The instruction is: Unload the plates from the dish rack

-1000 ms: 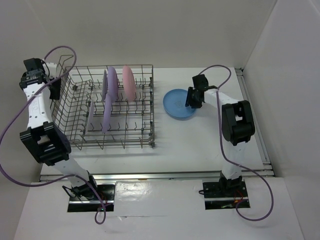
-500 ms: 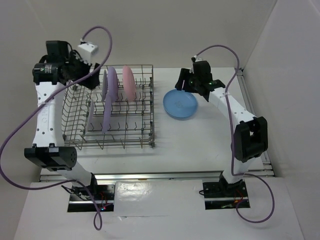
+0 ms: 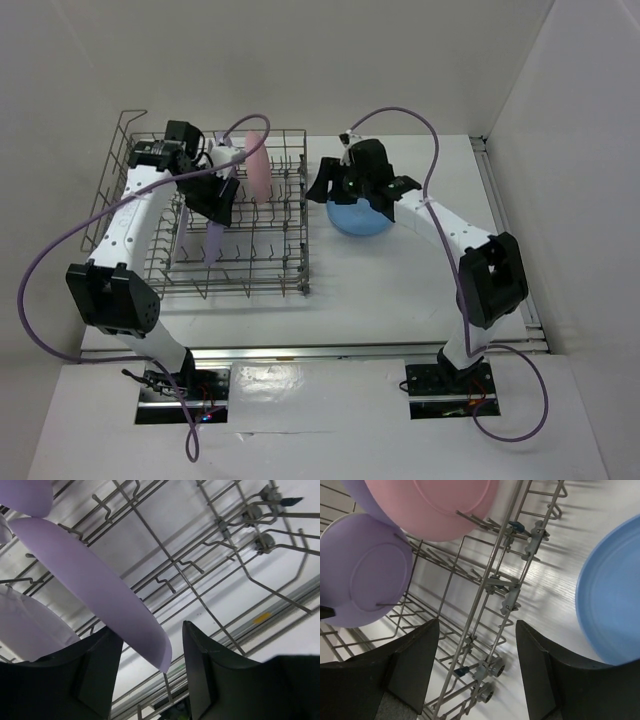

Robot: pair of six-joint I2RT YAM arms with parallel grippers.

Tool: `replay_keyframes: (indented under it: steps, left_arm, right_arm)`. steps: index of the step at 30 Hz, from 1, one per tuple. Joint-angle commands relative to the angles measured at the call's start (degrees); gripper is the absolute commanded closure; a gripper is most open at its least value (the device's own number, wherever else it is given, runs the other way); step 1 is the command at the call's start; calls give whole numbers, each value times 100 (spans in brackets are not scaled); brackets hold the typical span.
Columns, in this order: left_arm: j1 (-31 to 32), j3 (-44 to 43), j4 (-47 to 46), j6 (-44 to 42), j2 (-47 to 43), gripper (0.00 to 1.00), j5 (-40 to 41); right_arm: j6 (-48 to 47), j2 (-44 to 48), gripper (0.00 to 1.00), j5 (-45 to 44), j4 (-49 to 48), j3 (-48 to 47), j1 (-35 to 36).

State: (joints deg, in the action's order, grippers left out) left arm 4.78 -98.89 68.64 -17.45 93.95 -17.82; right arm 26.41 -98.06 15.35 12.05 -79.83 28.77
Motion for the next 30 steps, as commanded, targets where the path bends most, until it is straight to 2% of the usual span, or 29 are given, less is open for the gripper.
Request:
replay_keyframes:
  steps: [1,5,8,9,12,18,23,30]
  left_arm:
    - [173,326,-281,303,-228,40,138]
    - [173,406,-395,593,-114,49,657]
    - [173,459,-448,594,-114,65,657]
    - [173,459,-448,594,-166,78,657]
    - [173,354,-205,594,-88,100,386]
    - [-29,-130,-97,743,-219,100,209]
    - [-319,-631,-211,849,-439,100,-248]
    - [-267,-1448,166,762,-396,100,-643]
  right_arm:
    - [224,-126,30,170,-476,29,93]
    - [277,-345,31,291,-423,-32,93]
    - [329,-450,31,424,-423,-32,146]
    - [329,-451,31,425,-475,-32,146]
    - [522,-591,31,477,-528,20,199]
    - [882,-846,33,661,-704,20,199]
    - [1006,-960,34,609,-590,-41,199]
    - [1006,-829,34,504,-292,-181,199]
